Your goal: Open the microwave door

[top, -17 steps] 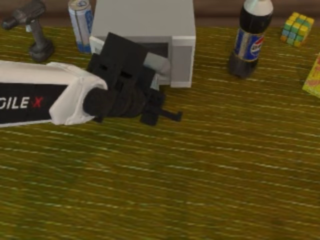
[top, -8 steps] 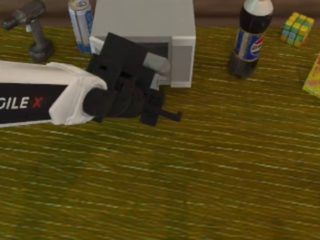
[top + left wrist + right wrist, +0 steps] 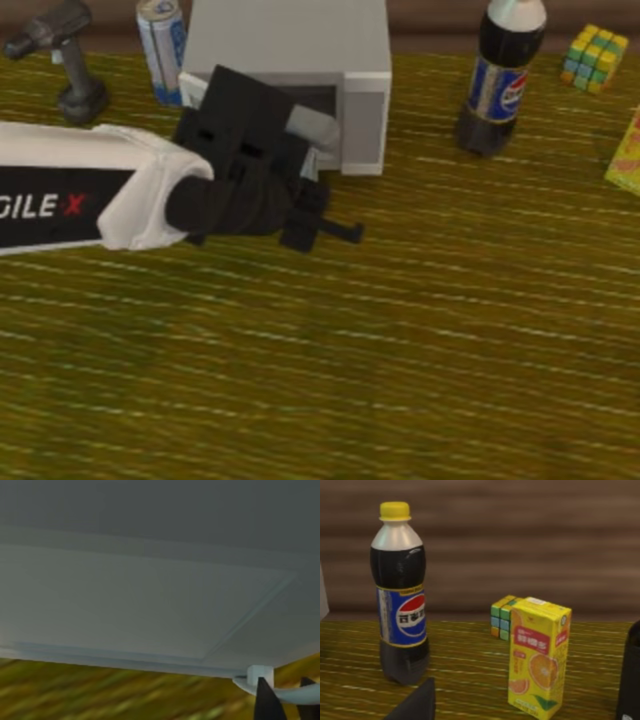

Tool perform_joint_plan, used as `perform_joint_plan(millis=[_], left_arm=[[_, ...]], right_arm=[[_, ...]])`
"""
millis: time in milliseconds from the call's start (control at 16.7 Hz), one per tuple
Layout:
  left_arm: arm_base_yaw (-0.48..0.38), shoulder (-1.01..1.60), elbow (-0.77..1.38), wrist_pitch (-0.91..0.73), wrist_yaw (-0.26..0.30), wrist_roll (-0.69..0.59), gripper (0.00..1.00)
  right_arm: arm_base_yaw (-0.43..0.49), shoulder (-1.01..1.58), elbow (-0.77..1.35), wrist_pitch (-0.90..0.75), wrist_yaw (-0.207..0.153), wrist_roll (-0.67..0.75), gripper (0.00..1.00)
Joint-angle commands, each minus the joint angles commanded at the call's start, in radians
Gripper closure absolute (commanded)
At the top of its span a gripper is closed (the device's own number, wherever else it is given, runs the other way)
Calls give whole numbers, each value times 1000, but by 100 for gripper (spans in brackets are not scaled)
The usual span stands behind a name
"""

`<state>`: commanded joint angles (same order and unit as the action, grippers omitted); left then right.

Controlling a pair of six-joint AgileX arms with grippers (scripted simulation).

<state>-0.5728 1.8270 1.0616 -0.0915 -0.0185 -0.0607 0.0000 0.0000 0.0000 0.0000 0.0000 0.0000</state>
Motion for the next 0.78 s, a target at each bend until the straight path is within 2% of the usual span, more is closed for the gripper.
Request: perform_joint_plan(millis=[360, 780], left_arm=[[0, 0, 0, 0, 0, 0, 100], [18, -22, -28, 6, 41, 47, 100]], right_arm=[[0, 0, 0, 0, 0, 0, 0], [0, 0, 0, 0, 0, 0, 0]])
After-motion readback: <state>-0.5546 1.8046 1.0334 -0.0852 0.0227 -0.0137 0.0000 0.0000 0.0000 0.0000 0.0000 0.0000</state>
